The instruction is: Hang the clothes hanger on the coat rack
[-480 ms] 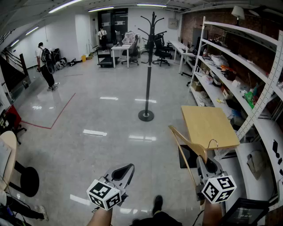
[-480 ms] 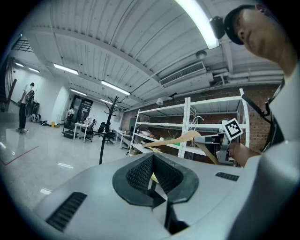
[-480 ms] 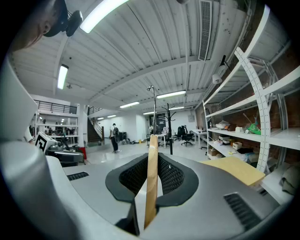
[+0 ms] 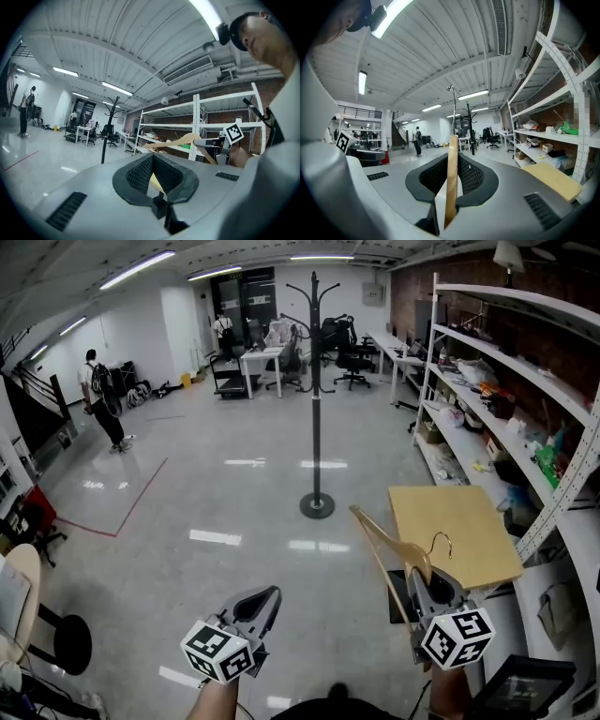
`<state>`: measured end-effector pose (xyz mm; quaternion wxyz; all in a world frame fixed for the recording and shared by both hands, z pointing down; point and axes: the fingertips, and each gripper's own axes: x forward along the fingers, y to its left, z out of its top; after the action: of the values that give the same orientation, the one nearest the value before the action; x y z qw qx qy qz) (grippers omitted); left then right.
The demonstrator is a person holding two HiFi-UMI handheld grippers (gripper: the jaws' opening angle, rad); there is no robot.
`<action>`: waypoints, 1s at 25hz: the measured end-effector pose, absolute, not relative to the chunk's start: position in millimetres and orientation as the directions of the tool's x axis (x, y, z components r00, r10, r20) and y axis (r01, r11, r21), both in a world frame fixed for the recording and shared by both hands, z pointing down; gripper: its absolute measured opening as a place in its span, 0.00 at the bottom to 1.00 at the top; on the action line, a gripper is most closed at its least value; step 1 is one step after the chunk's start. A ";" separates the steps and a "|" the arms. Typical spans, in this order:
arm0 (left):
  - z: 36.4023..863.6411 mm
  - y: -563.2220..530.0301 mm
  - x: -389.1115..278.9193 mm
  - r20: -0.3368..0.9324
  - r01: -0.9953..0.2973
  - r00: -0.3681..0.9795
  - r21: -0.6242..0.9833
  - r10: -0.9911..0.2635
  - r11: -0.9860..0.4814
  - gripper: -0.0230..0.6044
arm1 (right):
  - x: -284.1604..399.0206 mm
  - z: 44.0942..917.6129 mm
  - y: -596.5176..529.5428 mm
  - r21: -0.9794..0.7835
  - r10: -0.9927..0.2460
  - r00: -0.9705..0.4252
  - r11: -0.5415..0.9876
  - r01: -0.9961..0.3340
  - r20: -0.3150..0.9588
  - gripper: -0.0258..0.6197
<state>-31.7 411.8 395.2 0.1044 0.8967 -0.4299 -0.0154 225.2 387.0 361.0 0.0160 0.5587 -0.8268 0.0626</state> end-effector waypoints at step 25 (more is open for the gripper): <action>389.2 115.0 -51.4 0.014 -0.751 0.640 0.221 -0.768 -0.622 0.04 | 205.0 356.5 105.9 -0.046 -0.918 -0.387 0.384 -0.922 0.091 0.13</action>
<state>-51.4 115.0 389.2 0.1037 0.8997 -0.4221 -0.0411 205.0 105.9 356.5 0.0253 0.5530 -0.8316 0.0443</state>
